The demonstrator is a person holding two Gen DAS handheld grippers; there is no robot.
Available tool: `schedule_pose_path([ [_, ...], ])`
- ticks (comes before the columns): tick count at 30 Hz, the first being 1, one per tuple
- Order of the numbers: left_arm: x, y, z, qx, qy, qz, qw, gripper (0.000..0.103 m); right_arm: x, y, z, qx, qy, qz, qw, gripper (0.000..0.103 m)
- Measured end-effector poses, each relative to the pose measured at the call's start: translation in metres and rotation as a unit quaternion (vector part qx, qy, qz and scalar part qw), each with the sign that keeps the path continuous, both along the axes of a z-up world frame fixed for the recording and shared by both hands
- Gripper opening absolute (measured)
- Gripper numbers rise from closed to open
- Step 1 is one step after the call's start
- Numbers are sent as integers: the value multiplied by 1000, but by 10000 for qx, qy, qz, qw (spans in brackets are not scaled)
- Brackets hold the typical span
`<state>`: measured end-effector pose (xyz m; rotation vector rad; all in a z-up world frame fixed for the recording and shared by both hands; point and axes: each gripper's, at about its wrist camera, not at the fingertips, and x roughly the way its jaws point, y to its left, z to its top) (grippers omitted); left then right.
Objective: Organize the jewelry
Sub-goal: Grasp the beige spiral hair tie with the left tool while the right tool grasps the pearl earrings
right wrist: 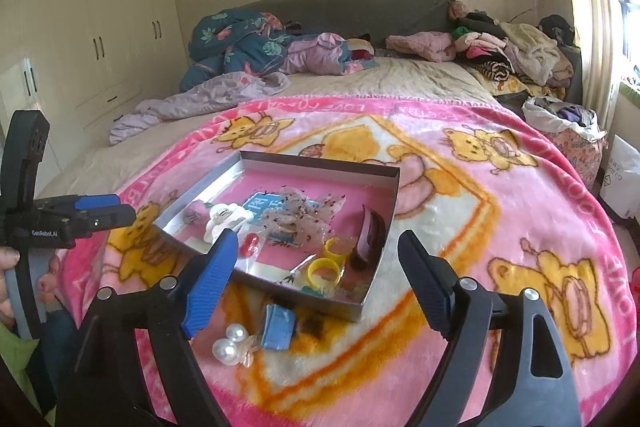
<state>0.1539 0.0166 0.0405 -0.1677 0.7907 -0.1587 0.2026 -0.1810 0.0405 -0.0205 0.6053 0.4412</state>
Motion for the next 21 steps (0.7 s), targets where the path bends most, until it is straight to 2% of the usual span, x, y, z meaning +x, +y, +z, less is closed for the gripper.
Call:
schedule_pose_path([
  [21,-46,5,-17,114,92,62,9999,84,-50,17,-13,-45,218,262,9994,80],
])
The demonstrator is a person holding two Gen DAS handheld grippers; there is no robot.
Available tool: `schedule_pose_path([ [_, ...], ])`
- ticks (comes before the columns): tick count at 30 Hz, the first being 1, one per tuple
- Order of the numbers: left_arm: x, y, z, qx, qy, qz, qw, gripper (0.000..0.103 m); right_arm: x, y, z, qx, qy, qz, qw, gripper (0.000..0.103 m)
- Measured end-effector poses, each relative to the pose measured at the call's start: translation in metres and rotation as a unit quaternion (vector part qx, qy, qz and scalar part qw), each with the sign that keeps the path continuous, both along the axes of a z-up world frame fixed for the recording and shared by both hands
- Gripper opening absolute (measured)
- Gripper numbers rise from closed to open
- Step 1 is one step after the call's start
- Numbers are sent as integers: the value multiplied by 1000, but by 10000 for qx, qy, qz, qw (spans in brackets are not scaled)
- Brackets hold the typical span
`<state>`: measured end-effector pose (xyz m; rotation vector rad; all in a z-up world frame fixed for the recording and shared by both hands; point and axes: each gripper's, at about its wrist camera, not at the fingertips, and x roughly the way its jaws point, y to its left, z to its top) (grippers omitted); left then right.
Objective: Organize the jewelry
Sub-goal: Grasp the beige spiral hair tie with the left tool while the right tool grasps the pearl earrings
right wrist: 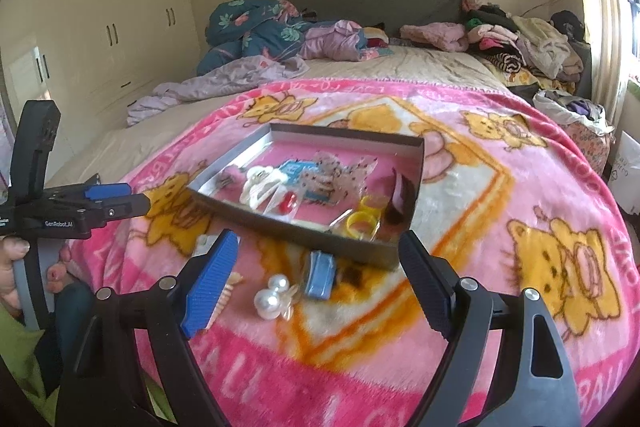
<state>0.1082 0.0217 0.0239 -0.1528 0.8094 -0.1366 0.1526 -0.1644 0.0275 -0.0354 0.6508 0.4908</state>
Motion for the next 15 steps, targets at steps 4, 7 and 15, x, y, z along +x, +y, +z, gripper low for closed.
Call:
schedule_pose_path([
  [4,-7,-2,-7,35,38,6,10000,84,-6,3,-9,-26,114,51,9999,80],
  [7,-12,-5,-12,81,59,-3,9999,84,-7,5,-16,-35,200,77,9998,80],
  [15,-24,-12,-26,159,167,-21,9997,84,-13,6,-30,-3,361,124,9993,80],
])
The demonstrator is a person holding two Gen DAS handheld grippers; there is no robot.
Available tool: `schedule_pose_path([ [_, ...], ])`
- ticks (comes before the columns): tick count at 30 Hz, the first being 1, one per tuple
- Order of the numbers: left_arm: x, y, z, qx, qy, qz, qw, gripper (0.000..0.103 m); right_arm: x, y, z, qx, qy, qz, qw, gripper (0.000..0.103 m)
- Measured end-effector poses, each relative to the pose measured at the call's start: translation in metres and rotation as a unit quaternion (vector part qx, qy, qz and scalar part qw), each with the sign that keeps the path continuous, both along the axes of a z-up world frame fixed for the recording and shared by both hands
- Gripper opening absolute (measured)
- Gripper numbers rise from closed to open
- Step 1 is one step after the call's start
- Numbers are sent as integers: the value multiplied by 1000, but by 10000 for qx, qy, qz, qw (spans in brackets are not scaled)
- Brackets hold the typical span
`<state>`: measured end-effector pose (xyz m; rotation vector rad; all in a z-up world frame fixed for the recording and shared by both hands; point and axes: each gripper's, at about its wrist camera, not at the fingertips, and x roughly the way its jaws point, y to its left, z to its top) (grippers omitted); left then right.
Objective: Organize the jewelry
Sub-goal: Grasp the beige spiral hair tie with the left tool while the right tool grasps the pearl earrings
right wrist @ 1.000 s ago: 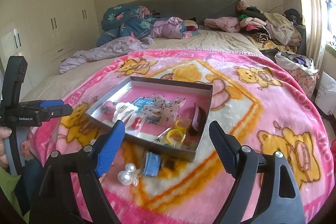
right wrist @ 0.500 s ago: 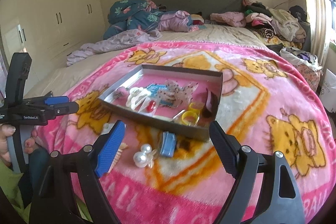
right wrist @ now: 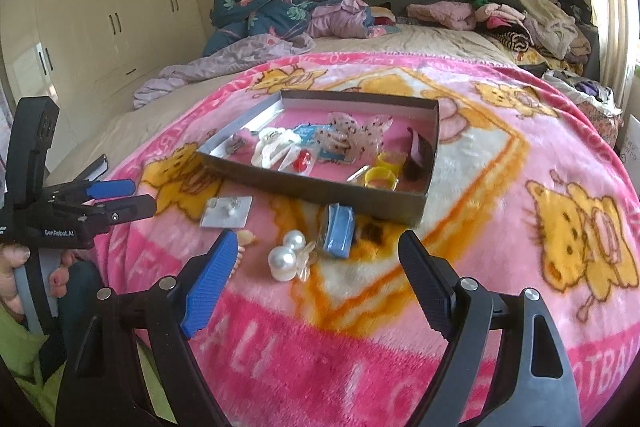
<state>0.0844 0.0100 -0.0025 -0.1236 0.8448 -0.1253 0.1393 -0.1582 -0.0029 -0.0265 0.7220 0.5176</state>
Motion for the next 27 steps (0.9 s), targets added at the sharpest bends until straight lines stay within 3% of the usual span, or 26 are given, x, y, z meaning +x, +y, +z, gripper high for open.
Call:
schedule_pose_path([
  [17,-10,-15,-30,68,281,-166,9994,84,-2,8,-31,-111,297,52,9995,80],
  [19,-10,-19,-36,38,353,-236,9991,83,1,9,-35,-92,366,93,9992,75],
  [24,-9,-30,-49,-47,549,-449,9975,67,7,16,-48,-27,598,261,9979,68],
  [27,-9,-36,-56,-69,618,-554,9965,53,13,23,-55,9,736,365,9966,63],
])
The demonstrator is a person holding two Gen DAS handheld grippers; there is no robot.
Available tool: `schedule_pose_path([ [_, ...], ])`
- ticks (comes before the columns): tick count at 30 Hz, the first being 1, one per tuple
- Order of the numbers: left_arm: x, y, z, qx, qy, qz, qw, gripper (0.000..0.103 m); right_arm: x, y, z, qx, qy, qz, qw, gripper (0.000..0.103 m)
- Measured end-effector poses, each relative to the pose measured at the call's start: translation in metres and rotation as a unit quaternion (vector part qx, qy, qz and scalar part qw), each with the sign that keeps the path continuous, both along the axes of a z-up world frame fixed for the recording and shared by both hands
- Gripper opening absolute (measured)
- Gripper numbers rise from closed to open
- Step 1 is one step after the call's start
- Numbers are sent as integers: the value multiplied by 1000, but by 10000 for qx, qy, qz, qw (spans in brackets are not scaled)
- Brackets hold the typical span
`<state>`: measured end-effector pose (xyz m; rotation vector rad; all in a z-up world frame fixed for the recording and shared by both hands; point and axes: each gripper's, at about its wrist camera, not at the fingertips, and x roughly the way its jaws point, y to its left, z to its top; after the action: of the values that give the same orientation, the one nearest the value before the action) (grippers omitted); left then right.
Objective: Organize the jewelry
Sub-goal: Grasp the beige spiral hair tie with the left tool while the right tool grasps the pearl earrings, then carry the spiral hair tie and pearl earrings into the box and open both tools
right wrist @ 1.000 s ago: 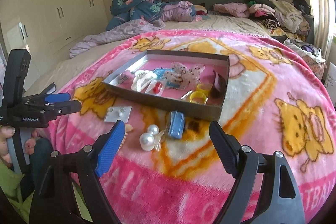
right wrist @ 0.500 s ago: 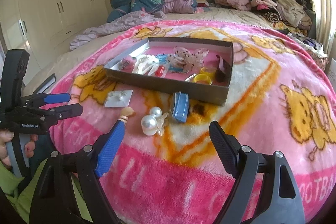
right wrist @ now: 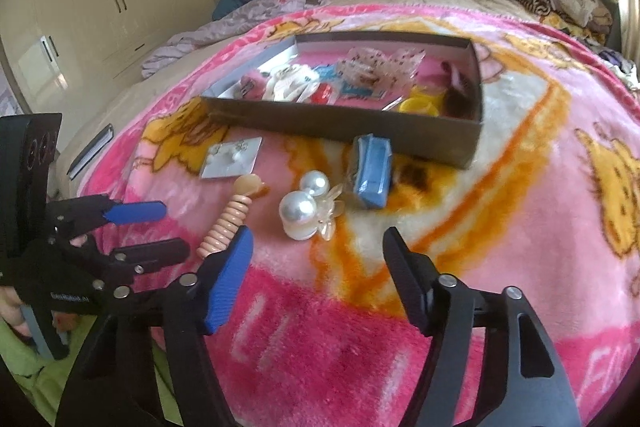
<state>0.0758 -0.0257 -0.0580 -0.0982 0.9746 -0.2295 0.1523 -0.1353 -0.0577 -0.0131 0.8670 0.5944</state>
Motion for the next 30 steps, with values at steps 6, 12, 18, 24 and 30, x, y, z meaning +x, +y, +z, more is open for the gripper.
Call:
schedule_pose_path([
  [6,3,-6,-7,-88,137,-114,9998,41,15,13,-12,36,200,114,9997,55],
  [12,8,-11,-10,-157,183,-212,9995,41,29,24,-23,205,422,32,9989,53],
  [18,18,-22,-17,-116,251,-373,9989,37,37,19,-24,281,456,-72,9985,34],
  [24,31,-27,-21,17,272,-370,9989,17,32,15,-18,255,407,-2,9988,32],
  [30,25,-27,-16,153,155,-461,9987,11,23,10,-9,197,322,29,9993,32],
])
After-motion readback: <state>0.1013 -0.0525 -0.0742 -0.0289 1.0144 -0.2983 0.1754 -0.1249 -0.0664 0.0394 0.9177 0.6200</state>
